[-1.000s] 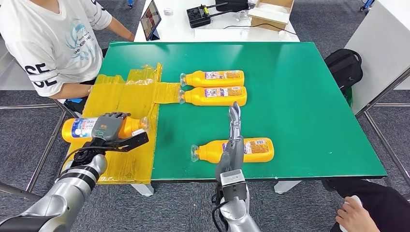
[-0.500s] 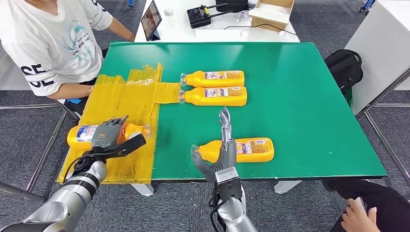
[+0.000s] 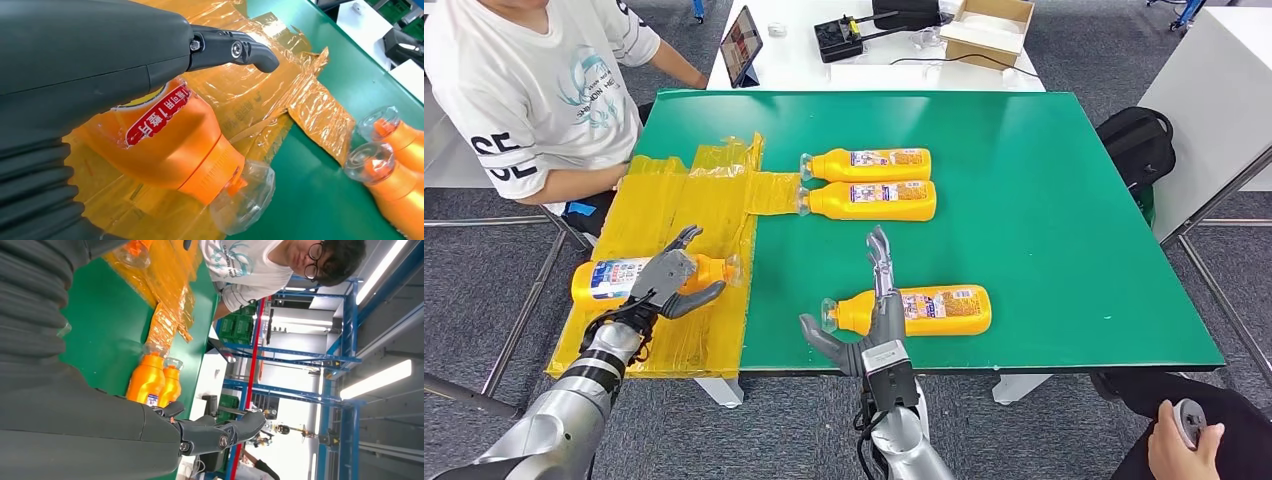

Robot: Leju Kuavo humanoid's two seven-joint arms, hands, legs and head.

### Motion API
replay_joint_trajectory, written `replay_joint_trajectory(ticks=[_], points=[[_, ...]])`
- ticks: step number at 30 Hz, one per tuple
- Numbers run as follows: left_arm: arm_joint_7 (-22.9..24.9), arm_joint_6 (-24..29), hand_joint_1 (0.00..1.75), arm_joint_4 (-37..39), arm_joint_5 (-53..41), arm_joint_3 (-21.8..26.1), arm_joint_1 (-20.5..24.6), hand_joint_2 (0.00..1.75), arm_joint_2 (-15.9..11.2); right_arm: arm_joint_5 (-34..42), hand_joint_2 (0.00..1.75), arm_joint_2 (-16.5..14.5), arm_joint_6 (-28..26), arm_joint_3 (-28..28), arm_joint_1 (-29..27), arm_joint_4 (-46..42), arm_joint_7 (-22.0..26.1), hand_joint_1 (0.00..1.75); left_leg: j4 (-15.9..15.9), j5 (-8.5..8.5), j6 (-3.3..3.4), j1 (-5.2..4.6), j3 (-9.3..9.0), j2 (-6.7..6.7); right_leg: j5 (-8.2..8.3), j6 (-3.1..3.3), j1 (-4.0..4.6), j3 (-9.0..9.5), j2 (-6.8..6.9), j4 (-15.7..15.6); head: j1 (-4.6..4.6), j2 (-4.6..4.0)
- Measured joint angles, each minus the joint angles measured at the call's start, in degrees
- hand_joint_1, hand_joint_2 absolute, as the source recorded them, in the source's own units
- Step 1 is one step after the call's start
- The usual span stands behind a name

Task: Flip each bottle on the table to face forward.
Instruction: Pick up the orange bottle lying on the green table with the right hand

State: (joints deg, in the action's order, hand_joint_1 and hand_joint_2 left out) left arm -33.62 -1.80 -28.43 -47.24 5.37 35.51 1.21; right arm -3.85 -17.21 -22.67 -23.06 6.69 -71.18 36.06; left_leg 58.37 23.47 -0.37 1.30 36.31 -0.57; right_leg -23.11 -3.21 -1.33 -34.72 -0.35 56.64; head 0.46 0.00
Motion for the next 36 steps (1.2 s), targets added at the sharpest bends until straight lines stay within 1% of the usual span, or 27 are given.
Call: replay_joint_trajectory(ticks=[3, 5, 7, 10, 13, 19, 21, 23, 25, 27, 28, 31, 34, 36], points=[[-0.57, -1.74, 0.00, -0.24, 1.74, 0.74, -0.15, 0.00, 0.12, 0.00, 1.75, -0.01, 0.04, 0.00, 0.10, 0.44, 0.01, 0.00, 0.00, -0.01, 0.00, 0.00, -0.02, 0.00, 0.00, 0.00, 0.00, 0.03, 0.00, 0.00, 0.00, 0.00], [-1.38, -3.71, 0.00, -0.54, 4.35, 1.28, -0.27, 0.00, 0.17, -0.04, 1.75, -0.01, 0.11, 0.00, 0.16, 0.69, 0.04, 0.00, 0.00, -0.01, 0.00, 0.00, -0.02, 0.00, 0.00, 0.00, 0.00, 0.03, 0.00, 0.00, 0.01, 0.00], [-2.14, -4.04, 0.00, -1.22, 7.71, 1.85, -0.66, 0.00, 0.40, -0.22, 1.75, -0.01, 0.15, 0.00, 0.22, 0.96, 0.10, 0.00, 0.00, -0.01, 0.00, 0.00, -0.01, 0.00, 0.00, 0.00, 0.00, 0.00, 0.00, 0.00, 0.01, 0.00], [-2.59, 0.39, 0.00, -2.91, 12.31, 2.51, -1.67, 0.00, 1.49, -1.20, 1.75, -0.01, -0.13, -0.01, 0.26, 1.37, -0.06, 0.00, 0.00, 0.00, 0.01, 0.00, 0.03, 0.02, 0.01, -0.01, 0.00, -0.06, -0.01, 0.00, 0.02, 0.00], [-2.56, 4.42, 0.00, -4.68, 14.48, 3.04, -2.57, 0.00, 2.92, -3.50, 1.75, 0.01, -0.42, -0.14, 0.31, 1.79, -1.09, 0.00, 0.01, 0.00, 0.01, 0.00, 0.11, 0.04, 0.03, -0.01, 0.00, -0.15, -0.02, 0.00, 0.02, 0.00], [-2.60, 5.76, 0.00, -6.85, 14.86, 3.14, -3.67, 0.00, 4.29, -4.73, 1.75, 0.02, -0.42, -0.22, 0.38, 2.51, -1.90, 0.00, 0.01, 0.01, 0.00, 0.01, 0.24, 0.06, 0.02, -0.01, 0.01, -0.30, -0.02, 0.01, 0.01, 0.00], [-2.60, 5.86, 0.00, -7.16, 14.86, 3.16, -3.83, 0.87, 4.48, -4.75, 1.75, 0.03, -0.42, -0.22, 0.38, 2.66, -1.91, 0.00, 0.01, 0.01, 0.00, 0.01, 0.29, 0.07, 0.02, -0.01, 0.01, -0.35, -0.02, 0.01, 0.01, 0.00], [-2.86, 7.41, 0.00, -7.56, 14.82, 3.16, -4.08, 1.75, 4.68, -5.39, 1.75, 0.05, -0.27, -0.27, 0.44, 2.81, -2.19, 0.00, 0.01, 0.01, 0.00, 0.01, 0.32, 0.07, 0.02, -0.01, 0.01, -0.39, -0.02, 0.01, 0.01, 0.00], [-4.11, 13.15, 0.00, -8.62, 14.57, 3.08, -4.54, 1.75, 5.29, -8.25, 1.75, 0.29, 0.30, -0.63, 0.78, 3.10, -3.62, 0.00, 0.01, 0.01, 0.00, 0.01, 0.36, 0.09, 0.02, -0.01, 0.01, -0.44, -0.02, 0.01, 0.00, 0.00], [-5.63, 20.15, 0.00, -10.77, 14.51, 2.57, -5.30, 1.75, 6.49, -12.75, 1.75, 0.86, 0.80, -1.11, 1.58, 3.50, -5.93, 0.00, 0.01, 0.01, 0.00, 0.00, 0.39, 0.07, 0.02, -0.01, 0.00, -0.46, -0.01, 0.01, 0.00, 0.00], [-6.04, 22.55, 0.00, -12.42, 14.71, 2.06, -5.96, 1.75, 7.21, -14.97, 1.75, 1.25, 0.87, -1.23, 2.15, 3.70, -7.18, 0.00, 0.01, 0.01, 0.00, -0.01, 0.40, 0.05, 0.02, -0.01, -0.01, -0.45, 0.00, 0.00, 0.01, 0.00], [-5.76, 26.47, 0.00, -19.54, 16.10, -0.58, -9.75, 1.75, 9.61, -20.67, 1.75, 3.08, 2.24, -1.05, 4.29, 4.13, -11.84, 0.00, 0.02, 0.03, 0.02, -0.05, 0.42, 0.04, 0.03, -0.02, -0.04, -0.43, 0.00, -0.01, 0.01, 0.00], [-4.90, 29.79, 0.00, -26.99, 17.63, -4.24, -14.59, 1.75, 11.52, -25.53, 1.75, 5.86, 6.06, -0.01, 6.50, 4.66, -17.15, 0.00, 0.03, 0.05, 0.05, -0.08, 0.43, 0.06, 0.03, -0.03, -0.05, -0.44, -0.01, -0.04, 0.01, 0.00], [-4.94, 32.24, 0.00, -30.61, 18.08, -6.38, -17.51, 1.75, 12.28, -27.97, 1.75, 7.73, 8.48, 0.82, 7.93, 5.53, -19.33, 0.00, 0.04, 0.06, 0.06, -0.08, 0.44, 0.06, 0.03, -0.03, -0.05, -0.44, -0.01, -0.05, 0.00, 0.00]])
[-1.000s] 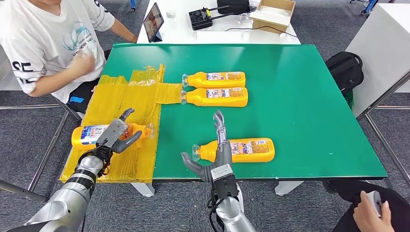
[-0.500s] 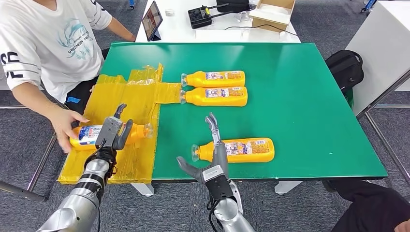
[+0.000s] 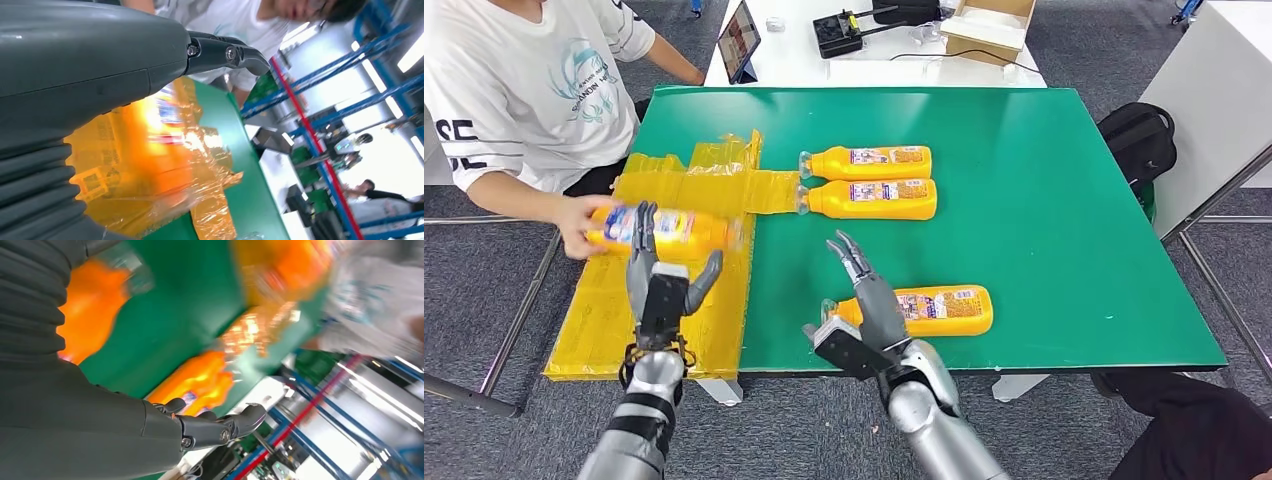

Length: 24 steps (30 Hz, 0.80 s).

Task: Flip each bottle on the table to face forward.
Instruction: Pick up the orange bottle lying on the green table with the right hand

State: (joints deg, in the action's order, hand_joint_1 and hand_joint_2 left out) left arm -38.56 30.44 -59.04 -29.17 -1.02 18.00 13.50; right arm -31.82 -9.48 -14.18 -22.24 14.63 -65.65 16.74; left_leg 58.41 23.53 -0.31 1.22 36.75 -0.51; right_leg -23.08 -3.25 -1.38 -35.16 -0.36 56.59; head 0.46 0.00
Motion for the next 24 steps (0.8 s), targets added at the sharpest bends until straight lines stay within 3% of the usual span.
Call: replay_joint_trajectory(ticks=[9, 24], points=[[-1.56, 4.24, 0.00, -5.82, 2.77, -4.81, -7.23, 1.75, 1.11, -2.55, 1.75, 5.08, 5.12, 2.18, 2.76, 4.91, -3.51, 0.00, 0.00, 0.01, -0.02, 0.06, 0.00, 0.01, -0.01, 0.00, 0.05, -0.04, -0.01, 0.00, -0.01, 0.00], [-1.60, 3.46, 0.00, -6.72, 2.47, -5.94, -8.79, 1.75, 1.12, -1.00, 1.75, 7.62, 7.89, 2.84, 1.77, 6.55, -4.81, 0.00, 0.00, 0.02, -0.02, 0.05, 0.02, 0.02, -0.01, 0.00, 0.04, -0.04, -0.01, 0.00, -0.02, 0.00]])
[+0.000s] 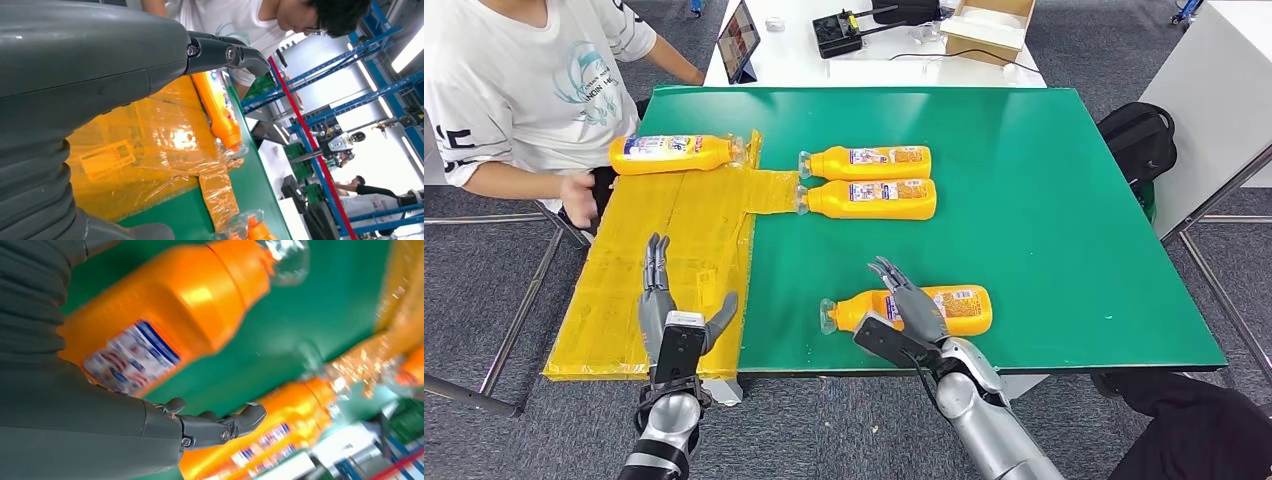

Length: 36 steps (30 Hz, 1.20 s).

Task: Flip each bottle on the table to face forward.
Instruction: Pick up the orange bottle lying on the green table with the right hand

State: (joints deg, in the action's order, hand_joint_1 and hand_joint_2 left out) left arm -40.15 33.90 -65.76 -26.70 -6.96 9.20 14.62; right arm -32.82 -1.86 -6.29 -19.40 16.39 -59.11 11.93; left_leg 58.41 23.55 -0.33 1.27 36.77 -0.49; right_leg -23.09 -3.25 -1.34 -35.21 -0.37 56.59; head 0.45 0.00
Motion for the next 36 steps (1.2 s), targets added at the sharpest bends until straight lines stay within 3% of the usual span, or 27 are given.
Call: replay_joint_trajectory(ticks=[32, 36], points=[[0.00, 1.59, 0.00, 0.76, -0.97, -1.41, -0.93, 1.75, 0.01, -0.62, 1.75, 1.62, -0.23, 0.00, -0.71, 0.01, -0.48, 0.00, 0.00, 0.00, 0.00, 0.00, -0.03, 0.01, 0.00, 0.00, 0.00, 0.03, 0.00, -0.01, -0.01, 0.00], [0.36, 3.20, 0.00, 1.12, -3.74, -1.67, -1.05, 1.75, 0.01, -2.76, 1.75, 2.18, -2.19, 0.07, -0.62, 0.00, -1.94, 0.00, 0.00, 0.00, 0.00, 0.00, -0.03, 0.01, 0.00, 0.00, -0.01, 0.03, 0.00, -0.01, -0.01, 0.00]])
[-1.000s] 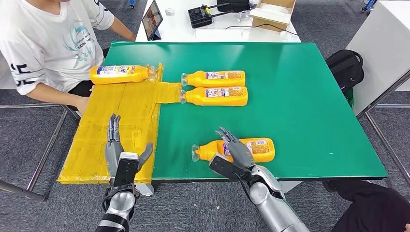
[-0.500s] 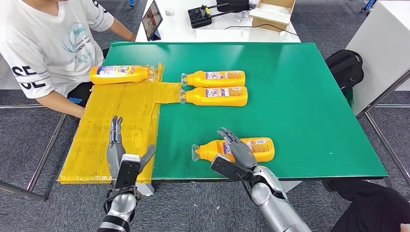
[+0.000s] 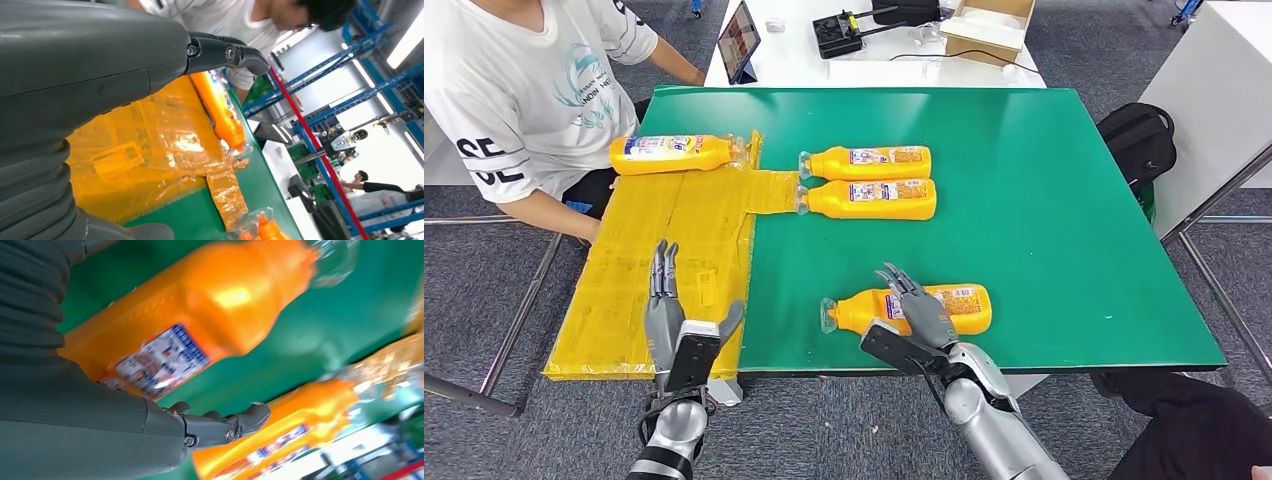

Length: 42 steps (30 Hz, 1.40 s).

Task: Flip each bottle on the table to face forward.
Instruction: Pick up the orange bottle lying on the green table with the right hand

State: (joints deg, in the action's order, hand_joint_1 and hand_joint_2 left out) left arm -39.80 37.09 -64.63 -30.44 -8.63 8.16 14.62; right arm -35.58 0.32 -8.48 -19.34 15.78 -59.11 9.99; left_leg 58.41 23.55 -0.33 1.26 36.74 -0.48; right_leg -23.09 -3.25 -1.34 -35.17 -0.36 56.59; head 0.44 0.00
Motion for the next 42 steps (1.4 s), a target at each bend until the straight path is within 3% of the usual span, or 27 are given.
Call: replay_joint_trajectory(ticks=[10, 21, 34, 42], points=[[-0.18, -4.19, 0.00, 2.29, 3.95, -0.29, -2.08, 1.75, 0.02, -4.81, 1.75, 4.50, 1.52, 1.59, 2.11, -0.08, -4.60, 0.00, 0.00, 0.02, 0.03, -0.02, 0.01, -0.01, 0.01, -0.01, -0.01, 0.01, 0.00, -0.01, -0.01, 0.00], [-0.31, -4.22, 0.00, 2.45, 4.77, -0.45, -2.76, 1.75, 0.02, -5.82, 1.75, 5.84, 2.61, 1.83, 3.36, 0.76, -5.33, 0.00, 0.00, 0.02, 0.03, -0.01, 0.02, -0.02, 0.00, -0.01, -0.01, 0.01, 0.00, 0.00, 0.00, 0.00], [-0.31, -3.56, 0.00, 2.54, 6.61, -1.41, -2.83, 1.75, -0.02, -1.90, 1.75, 8.63, 9.99, 0.79, 7.05, 3.89, -6.60, 0.00, 0.00, 0.01, 0.03, -0.02, -0.11, -0.04, 0.00, -0.01, -0.01, 0.15, 0.01, -0.02, 0.00, 0.00], [-0.31, -3.49, 0.00, 2.54, 6.72, -1.59, -2.83, 1.75, -0.02, -0.69, 1.75, 11.07, 11.61, 0.39, 8.01, 4.65, -7.81, 0.00, 0.01, 0.02, 0.03, -0.02, -0.12, -0.03, 0.01, -0.02, -0.01, 0.16, 0.00, -0.02, -0.01, 0.00]])
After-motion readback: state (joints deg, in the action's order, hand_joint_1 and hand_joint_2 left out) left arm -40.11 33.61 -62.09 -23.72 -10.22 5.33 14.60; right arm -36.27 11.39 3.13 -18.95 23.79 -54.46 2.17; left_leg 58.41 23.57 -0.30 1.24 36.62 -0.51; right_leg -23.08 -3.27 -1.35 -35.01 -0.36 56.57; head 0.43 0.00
